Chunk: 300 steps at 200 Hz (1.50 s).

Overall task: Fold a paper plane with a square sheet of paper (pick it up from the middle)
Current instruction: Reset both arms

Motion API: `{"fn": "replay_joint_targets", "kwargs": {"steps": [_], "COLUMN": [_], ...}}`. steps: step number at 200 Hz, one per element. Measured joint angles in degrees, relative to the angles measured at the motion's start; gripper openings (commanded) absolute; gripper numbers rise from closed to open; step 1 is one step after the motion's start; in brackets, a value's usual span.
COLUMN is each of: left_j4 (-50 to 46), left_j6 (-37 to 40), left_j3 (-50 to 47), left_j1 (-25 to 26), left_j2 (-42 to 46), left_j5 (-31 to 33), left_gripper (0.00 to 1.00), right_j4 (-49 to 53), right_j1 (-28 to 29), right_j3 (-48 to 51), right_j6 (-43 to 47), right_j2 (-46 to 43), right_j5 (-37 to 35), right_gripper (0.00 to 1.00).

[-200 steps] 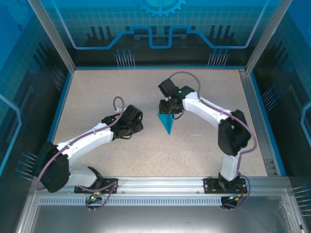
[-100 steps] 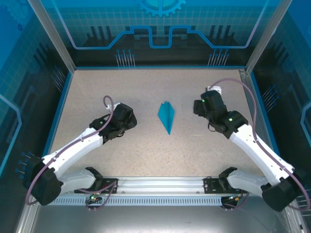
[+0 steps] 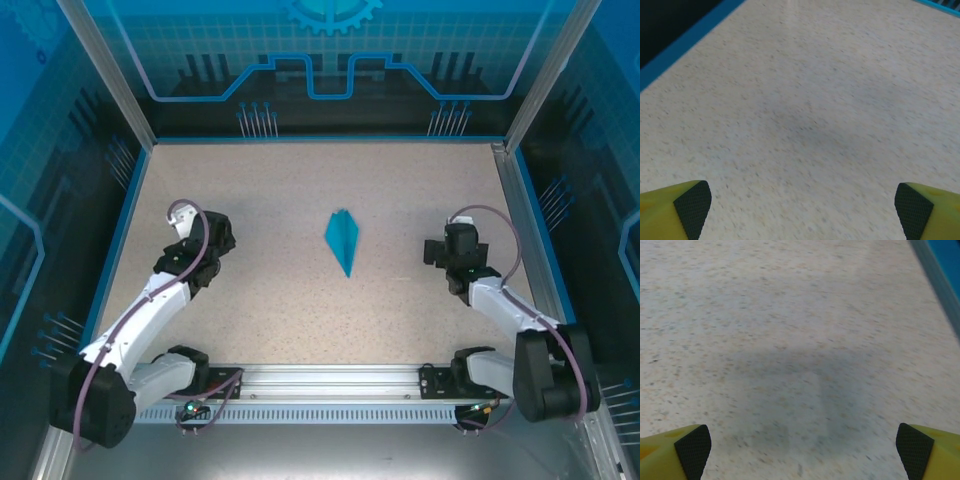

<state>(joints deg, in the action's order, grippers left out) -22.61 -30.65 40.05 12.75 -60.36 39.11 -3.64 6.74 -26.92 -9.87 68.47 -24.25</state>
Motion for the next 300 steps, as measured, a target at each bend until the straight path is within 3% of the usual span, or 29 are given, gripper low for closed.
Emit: {"fn": "replay_joint_targets", "kwargs": {"steps": [42,85,121,162,185,300], "left_j4": [21.2,43.6,58.8,64.9,66.2,68.0], "left_j6": [9.4,20.3,26.8,27.7,27.7,27.9], "left_j3": [-11.5,-15.3,-16.0,-16.7,-16.9,-16.9], "left_j1": [-4.7,-5.3,-5.7,-11.6,-12.0,-11.8], "left_j2": [-5.3,-16.5,-22.0,-25.6,-26.3,-26.3], "left_j5": [0.0,-6.9,-12.9,-22.6,-25.4,-28.1], "left_gripper": [0.98,0.98,0.98,0.99,0.98,0.98], "right_j4": [-21.0,-34.9,-37.6,-38.4,-38.4,-38.4], "right_j1": [0.0,-0.7,-0.9,-1.5,-1.5,-1.6], "right_j3": [0.3,3.8,4.3,3.9,3.9,3.9], "right_j6": [5.5,9.1,10.2,10.1,10.2,10.2], "right_j2": [10.9,16.1,17.0,17.1,17.1,17.1], "right_j5": [6.4,13.5,16.0,17.1,17.3,17.9], "right_gripper": [0.99,0.99,0.99,0.99,0.99,0.99]}}
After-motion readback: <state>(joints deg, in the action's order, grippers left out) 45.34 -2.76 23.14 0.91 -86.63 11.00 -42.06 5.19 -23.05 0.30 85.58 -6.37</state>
